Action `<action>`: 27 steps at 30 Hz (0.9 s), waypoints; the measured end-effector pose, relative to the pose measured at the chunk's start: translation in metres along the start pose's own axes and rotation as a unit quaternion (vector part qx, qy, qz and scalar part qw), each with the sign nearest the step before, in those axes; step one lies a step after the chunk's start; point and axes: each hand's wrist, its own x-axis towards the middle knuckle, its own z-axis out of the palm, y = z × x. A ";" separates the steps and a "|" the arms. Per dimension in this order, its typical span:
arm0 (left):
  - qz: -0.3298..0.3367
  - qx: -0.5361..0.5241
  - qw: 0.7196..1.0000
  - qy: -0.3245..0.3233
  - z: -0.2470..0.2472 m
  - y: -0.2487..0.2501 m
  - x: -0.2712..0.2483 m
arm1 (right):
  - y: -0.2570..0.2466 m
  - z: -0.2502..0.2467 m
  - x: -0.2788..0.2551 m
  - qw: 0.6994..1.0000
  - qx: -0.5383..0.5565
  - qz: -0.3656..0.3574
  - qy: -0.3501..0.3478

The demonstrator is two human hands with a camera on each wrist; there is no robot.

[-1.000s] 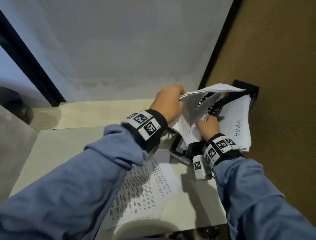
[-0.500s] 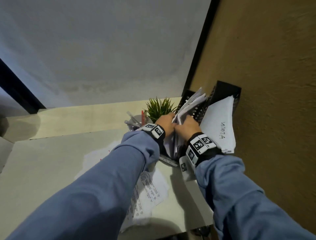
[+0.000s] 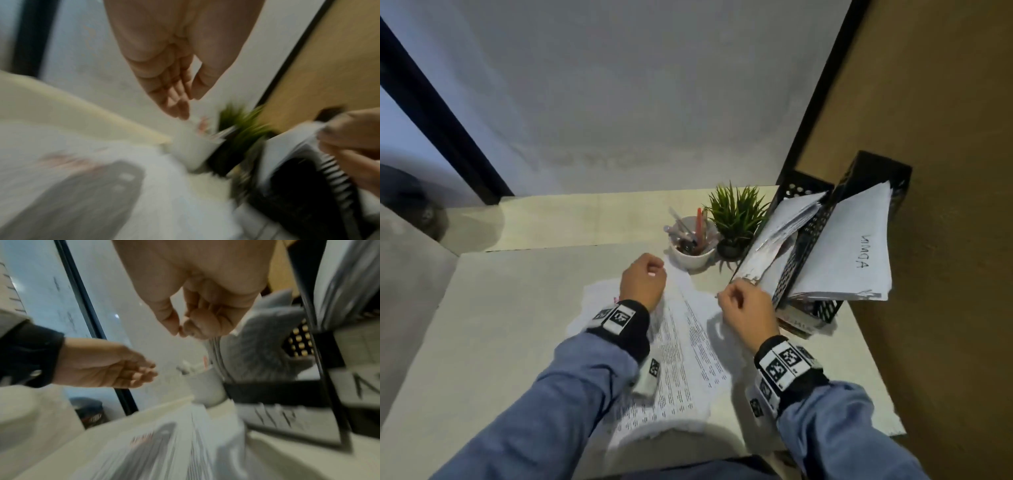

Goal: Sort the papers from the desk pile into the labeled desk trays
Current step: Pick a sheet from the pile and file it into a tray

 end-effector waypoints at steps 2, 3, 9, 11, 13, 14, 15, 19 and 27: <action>-0.098 0.089 0.991 0.001 -0.016 -0.051 -0.012 | 0.022 0.029 -0.004 0.996 -0.034 0.037 -0.075; -0.151 0.126 0.980 -0.007 -0.023 -0.073 -0.019 | 0.030 0.042 -0.007 0.991 -0.050 0.062 -0.107; -0.289 0.148 0.945 0.030 -0.037 -0.135 -0.058 | 0.050 0.085 -0.017 0.974 -0.082 0.130 -0.166; -0.285 0.084 0.954 0.049 -0.035 -0.137 -0.062 | 0.049 0.093 -0.019 0.975 -0.070 0.157 -0.144; -0.289 0.036 0.955 0.056 -0.035 -0.136 -0.064 | 0.047 0.098 -0.021 0.972 -0.057 0.175 -0.145; -0.283 0.033 0.956 0.062 -0.035 -0.136 -0.065 | 0.046 0.099 -0.021 0.970 -0.043 0.183 -0.156; -0.271 0.037 0.959 0.073 -0.035 -0.135 -0.067 | 0.042 0.099 -0.024 0.969 -0.030 0.189 -0.158; -0.190 0.031 0.977 0.091 -0.042 -0.129 -0.076 | 0.035 0.104 -0.026 0.962 -0.001 0.228 -0.149; 0.000 0.060 0.994 0.089 -0.061 -0.133 -0.098 | 0.040 0.109 -0.019 0.957 0.048 0.239 -0.155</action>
